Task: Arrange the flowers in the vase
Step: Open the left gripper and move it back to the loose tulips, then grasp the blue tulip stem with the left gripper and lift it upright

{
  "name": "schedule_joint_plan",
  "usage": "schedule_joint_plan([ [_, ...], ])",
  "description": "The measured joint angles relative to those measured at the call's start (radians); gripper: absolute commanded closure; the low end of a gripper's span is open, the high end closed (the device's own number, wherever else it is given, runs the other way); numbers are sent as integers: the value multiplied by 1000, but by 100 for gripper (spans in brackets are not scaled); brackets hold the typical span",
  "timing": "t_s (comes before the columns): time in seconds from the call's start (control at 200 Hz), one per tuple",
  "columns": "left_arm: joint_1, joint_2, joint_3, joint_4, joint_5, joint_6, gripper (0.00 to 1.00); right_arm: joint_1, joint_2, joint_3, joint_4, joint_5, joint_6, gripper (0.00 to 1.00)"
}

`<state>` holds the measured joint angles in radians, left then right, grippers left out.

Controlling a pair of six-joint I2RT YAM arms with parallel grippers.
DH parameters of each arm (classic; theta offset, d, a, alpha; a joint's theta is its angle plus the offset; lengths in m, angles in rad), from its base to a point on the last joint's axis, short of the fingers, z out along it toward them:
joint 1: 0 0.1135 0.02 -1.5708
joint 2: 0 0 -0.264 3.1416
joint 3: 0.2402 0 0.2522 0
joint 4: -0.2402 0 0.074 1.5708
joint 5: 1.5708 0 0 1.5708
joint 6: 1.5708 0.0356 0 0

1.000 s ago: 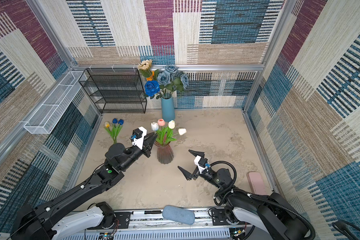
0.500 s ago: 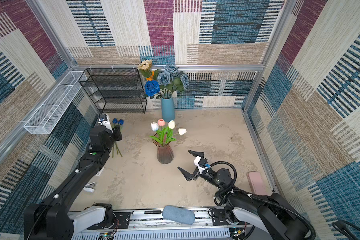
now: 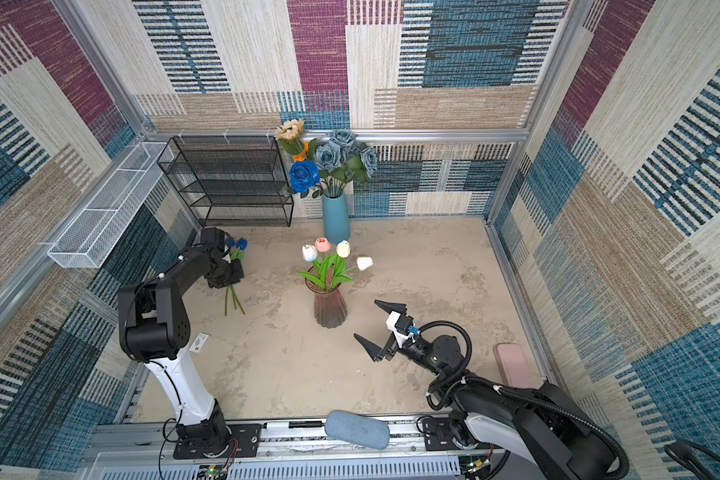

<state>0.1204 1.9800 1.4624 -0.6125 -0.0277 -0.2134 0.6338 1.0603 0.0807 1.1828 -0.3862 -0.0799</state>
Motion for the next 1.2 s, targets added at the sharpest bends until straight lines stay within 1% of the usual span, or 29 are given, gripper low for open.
schedule_joint_plan([
  [0.115,10,59,40,-57,-1,1,74,0,0,0,0,0,0,0],
  [0.23,8,72,40,-77,-19,-8,73,0,-2,0,0,0,0,0],
  [0.321,6,72,31,-89,-22,-17,73,0,-5,0,-4,0,0,0],
  [0.366,3,70,23,-90,-23,-19,76,0,-10,0,-7,0,0,0],
  [0.431,2,60,12,-95,-23,-20,76,0,-15,0,-8,0,0,0],
  [0.611,1,-17,-34,-87,-36,-20,76,0,-12,0,-20,0,0,0],
  [0.786,1,10,-31,-86,-50,-20,77,0,-21,0,-27,-7,0,0],
  [0.816,1,17,-30,-87,-49,-20,78,0,-21,0,-29,-7,0,0],
  [0.871,1,28,-21,-89,-48,-20,85,0,-25,0,-34,-6,0,0],
  [1.082,-5,40,-2,-85,-47,-19,93,0,-27,0,-35,-6,0,0],
  [1.202,-7,18,-11,-85,-49,-19,94,0,-25,0,-35,-6,0,0],
])
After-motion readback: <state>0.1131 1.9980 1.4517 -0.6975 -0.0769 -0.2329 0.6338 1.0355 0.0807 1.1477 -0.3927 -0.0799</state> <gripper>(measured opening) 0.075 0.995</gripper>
